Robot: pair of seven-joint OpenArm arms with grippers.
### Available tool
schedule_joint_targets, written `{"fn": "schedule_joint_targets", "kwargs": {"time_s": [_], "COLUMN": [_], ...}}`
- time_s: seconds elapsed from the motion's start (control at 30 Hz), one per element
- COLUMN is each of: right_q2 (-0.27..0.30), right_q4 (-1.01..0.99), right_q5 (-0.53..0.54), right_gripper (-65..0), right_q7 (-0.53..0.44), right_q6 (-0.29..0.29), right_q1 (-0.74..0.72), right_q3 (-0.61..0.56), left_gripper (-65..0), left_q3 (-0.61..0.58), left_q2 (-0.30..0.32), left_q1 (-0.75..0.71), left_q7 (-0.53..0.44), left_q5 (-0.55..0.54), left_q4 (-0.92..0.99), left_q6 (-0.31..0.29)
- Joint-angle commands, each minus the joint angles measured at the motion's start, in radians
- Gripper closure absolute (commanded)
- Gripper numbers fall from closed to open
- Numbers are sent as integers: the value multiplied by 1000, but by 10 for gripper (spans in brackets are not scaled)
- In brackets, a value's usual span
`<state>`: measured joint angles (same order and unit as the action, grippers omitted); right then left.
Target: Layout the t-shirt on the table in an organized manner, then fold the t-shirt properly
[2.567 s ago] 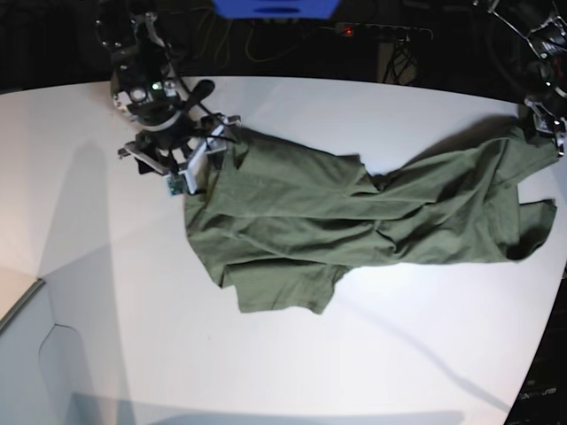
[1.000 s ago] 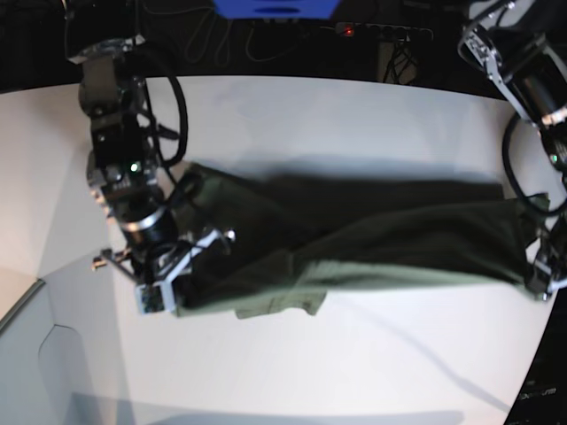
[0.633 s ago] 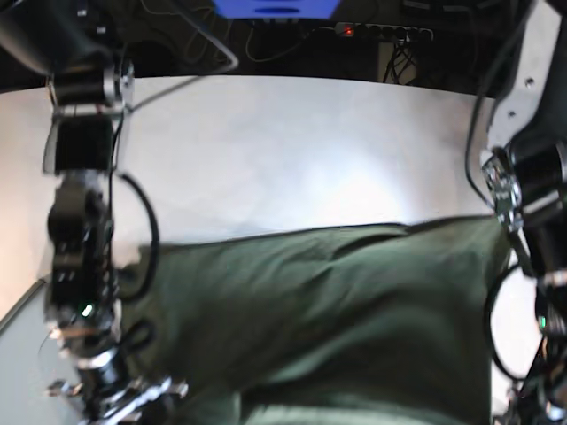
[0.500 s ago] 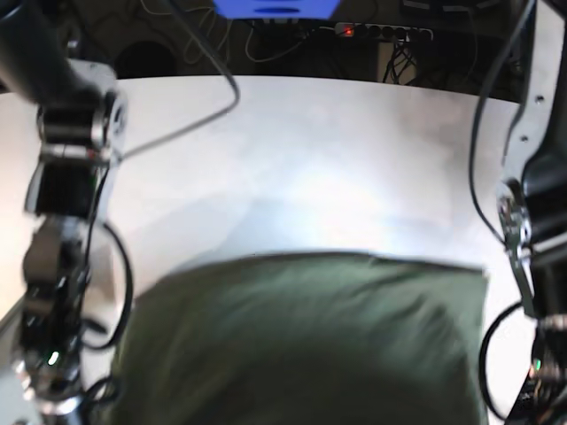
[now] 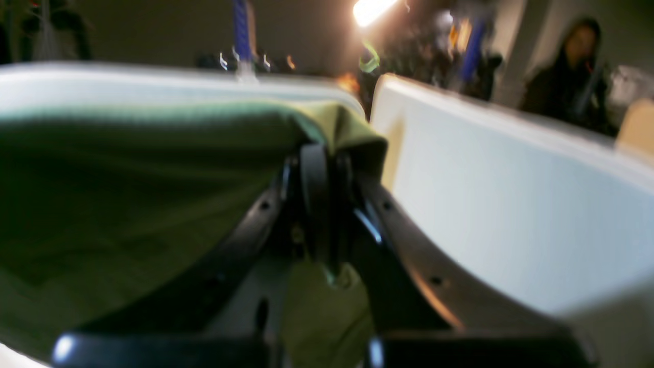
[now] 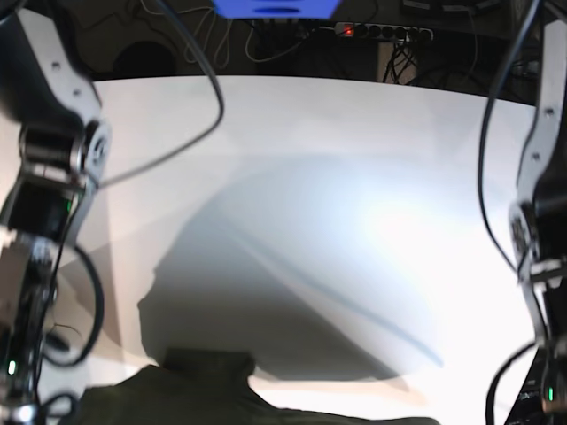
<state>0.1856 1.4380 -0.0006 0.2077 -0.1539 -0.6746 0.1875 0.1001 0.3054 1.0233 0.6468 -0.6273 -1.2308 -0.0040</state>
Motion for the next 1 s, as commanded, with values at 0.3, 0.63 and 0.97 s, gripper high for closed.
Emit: {"fn": "schedule_joint_targets", "kwargs": {"time_s": [0.3, 0.63, 0.97], "right_q2": [-85, -165, -163], "right_q4": [36, 31, 39], "right_q5": [0, 0, 0], "right_gripper": [0, 0, 0], "right_q7": [-313, -523, -775], "right_q6": [10, 10, 10], "right_q1": [447, 818, 1100], "right_q3": [10, -4, -47], "left_gripper": [0, 0, 0], "left_q3": [171, 405, 654], "left_q2": [21, -56, -182], "left_q1": [-539, -1036, -1268], "left_q7": [9, 3, 6], "left_q5": [4, 2, 1], "left_q4": [-338, -521, -557], "left_q6": [8, 0, -1]}}
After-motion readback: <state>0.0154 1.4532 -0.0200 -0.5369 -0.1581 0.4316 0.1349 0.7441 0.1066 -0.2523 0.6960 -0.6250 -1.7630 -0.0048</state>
